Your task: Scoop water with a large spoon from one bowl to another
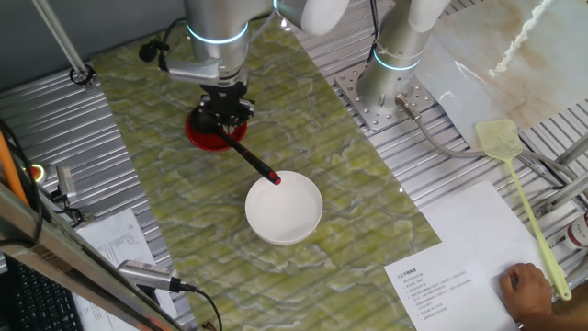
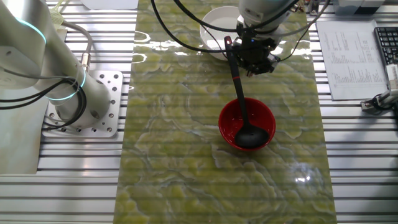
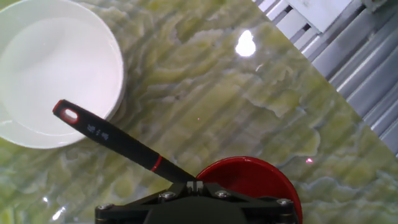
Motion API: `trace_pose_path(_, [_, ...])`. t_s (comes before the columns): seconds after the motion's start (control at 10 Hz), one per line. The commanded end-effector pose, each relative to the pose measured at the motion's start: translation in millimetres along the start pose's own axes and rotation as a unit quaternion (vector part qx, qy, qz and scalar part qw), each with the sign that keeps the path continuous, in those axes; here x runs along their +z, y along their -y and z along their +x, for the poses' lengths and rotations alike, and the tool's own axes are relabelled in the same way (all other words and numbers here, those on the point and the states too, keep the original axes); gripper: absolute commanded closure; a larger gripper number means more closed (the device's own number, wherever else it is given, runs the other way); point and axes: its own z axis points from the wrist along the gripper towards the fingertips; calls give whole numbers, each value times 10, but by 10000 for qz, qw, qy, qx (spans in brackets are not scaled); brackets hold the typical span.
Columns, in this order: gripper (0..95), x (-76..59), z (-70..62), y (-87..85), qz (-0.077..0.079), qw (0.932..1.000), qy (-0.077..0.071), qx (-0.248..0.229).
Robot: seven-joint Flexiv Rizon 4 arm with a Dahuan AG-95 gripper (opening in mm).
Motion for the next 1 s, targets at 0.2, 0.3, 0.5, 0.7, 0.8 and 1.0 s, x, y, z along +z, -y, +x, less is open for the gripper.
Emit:
trace_pose_path(0.2, [950,38,-51,-56,-5,9990,-6,-457])
trace_pose_path(0.3, [950,44,-63,-66,-6,9987,0,-519])
trace_pose_path(0.5, [950,47,-67,-69,-16,9970,72,-773])
trace_pose_path(0.7, [950,62,-74,-72,-56,9922,47,-1244])
trace_pose_path(0.8, [950,70,-75,-70,-88,9881,57,-1535])
trace_pose_path(1.0, [950,75,-86,-79,-109,9834,87,-1810])
